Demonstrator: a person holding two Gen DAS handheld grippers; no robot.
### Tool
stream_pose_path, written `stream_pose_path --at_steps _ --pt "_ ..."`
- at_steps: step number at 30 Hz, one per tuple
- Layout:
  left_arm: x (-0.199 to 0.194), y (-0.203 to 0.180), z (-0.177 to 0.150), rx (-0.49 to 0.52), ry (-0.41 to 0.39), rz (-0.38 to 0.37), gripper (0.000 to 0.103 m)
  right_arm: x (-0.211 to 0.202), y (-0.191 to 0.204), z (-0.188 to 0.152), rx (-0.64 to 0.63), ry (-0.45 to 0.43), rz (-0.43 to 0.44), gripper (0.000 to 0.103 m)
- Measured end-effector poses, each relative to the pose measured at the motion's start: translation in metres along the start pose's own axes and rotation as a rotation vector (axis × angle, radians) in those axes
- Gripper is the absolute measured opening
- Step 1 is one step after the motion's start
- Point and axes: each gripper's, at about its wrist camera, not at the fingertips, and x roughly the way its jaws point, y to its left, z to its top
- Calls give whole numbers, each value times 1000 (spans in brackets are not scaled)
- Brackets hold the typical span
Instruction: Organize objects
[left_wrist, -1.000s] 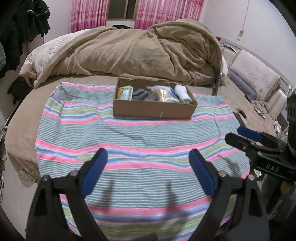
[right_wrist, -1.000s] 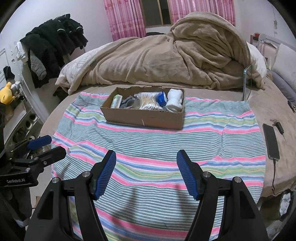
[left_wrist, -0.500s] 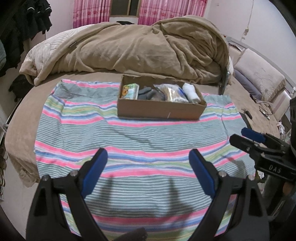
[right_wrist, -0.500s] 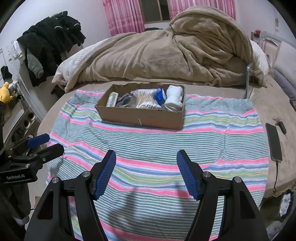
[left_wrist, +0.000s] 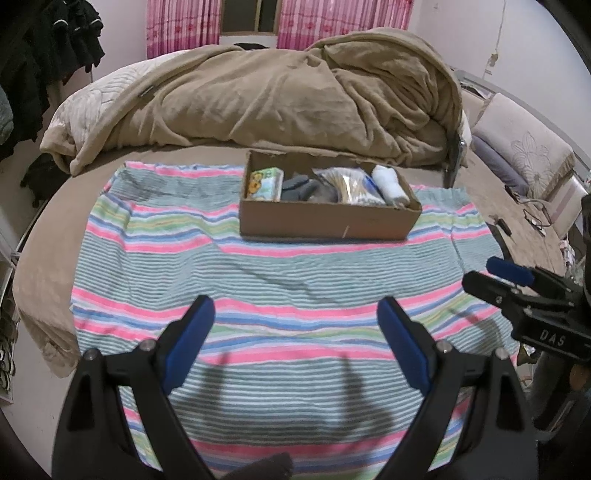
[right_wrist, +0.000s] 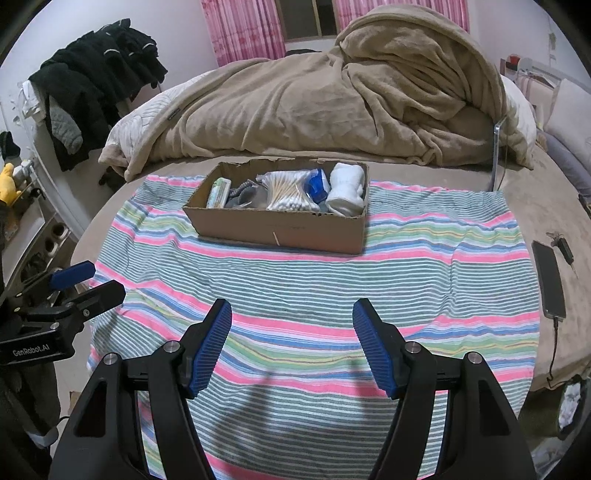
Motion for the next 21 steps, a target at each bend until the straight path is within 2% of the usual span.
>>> stream_pose_path --at_steps 13,18,21 --pt "7 0 2 3 4 11 96 3 -2 1 3 1 0 71" --pt "12 4 3 -10 -22 -4 97 8 -5 2 3 4 6 71" --pt "22 10 9 3 -17 19 97 13 -13 10 10 -12 -1 71"
